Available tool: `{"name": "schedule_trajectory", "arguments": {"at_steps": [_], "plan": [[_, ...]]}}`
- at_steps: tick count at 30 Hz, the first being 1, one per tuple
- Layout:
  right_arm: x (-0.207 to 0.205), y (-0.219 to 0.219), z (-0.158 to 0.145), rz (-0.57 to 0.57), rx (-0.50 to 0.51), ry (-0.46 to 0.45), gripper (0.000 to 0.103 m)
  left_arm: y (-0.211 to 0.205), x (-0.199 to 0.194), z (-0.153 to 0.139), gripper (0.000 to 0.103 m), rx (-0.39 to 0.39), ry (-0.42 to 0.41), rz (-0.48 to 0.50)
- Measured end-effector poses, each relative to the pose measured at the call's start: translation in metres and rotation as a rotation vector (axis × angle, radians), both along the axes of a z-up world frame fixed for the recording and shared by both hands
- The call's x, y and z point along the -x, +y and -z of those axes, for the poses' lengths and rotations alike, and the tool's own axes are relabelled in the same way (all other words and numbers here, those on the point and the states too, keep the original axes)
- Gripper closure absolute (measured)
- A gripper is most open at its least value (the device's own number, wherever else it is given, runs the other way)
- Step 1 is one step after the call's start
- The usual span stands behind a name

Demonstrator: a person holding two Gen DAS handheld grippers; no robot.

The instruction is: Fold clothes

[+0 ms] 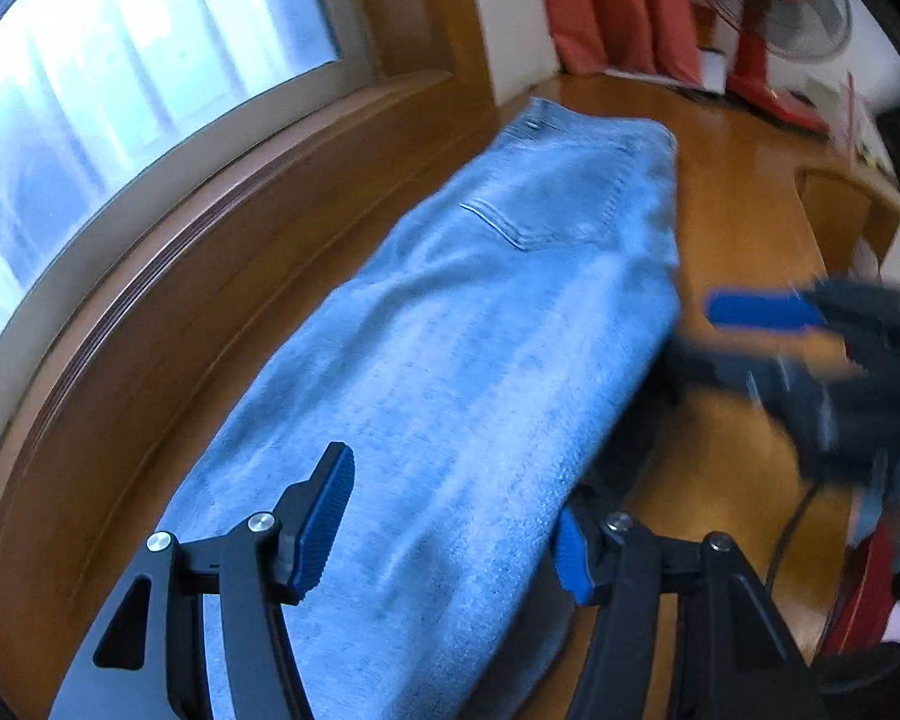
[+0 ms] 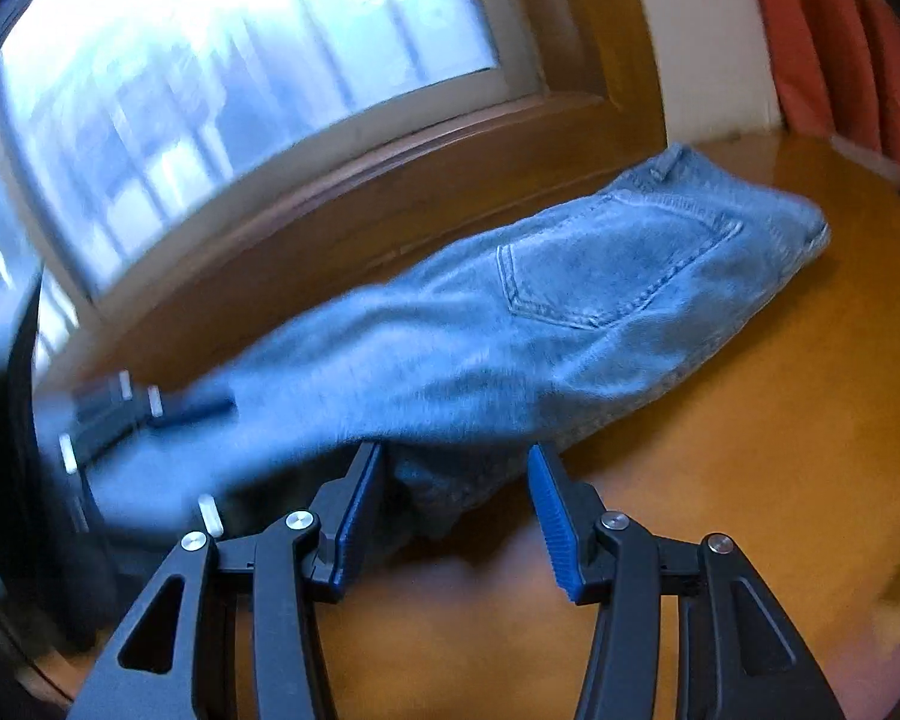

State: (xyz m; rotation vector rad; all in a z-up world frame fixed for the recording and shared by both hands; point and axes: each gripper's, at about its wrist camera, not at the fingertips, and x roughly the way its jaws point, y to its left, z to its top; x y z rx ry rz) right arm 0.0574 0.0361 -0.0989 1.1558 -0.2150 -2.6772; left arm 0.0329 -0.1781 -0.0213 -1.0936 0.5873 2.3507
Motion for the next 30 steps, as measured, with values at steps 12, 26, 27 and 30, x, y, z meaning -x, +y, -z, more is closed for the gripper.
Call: {"name": "schedule_trajectory", "arguments": {"at_steps": [12, 26, 27, 30], "plan": [[0.024, -0.012, 0.024, 0.190, 0.004, -0.013, 0.048, -0.024, -0.005, -0.040, 0.046, -0.176, -0.075, 0.014], [-0.015, -0.021, 0.020, 0.133, -0.212, 0.059, 0.092, -0.012, 0.069, 0.041, 0.041, 0.027, -0.035, -0.152], [-0.017, -0.022, 0.020, 0.126, -0.233, 0.060, 0.093, -0.013, 0.069, 0.043, 0.041, 0.022, -0.037, -0.155], [-0.023, -0.020, 0.027, 0.109, -0.277, 0.033, 0.094, -0.015, 0.070, 0.050, 0.035, -0.008, -0.044, -0.160]]}}
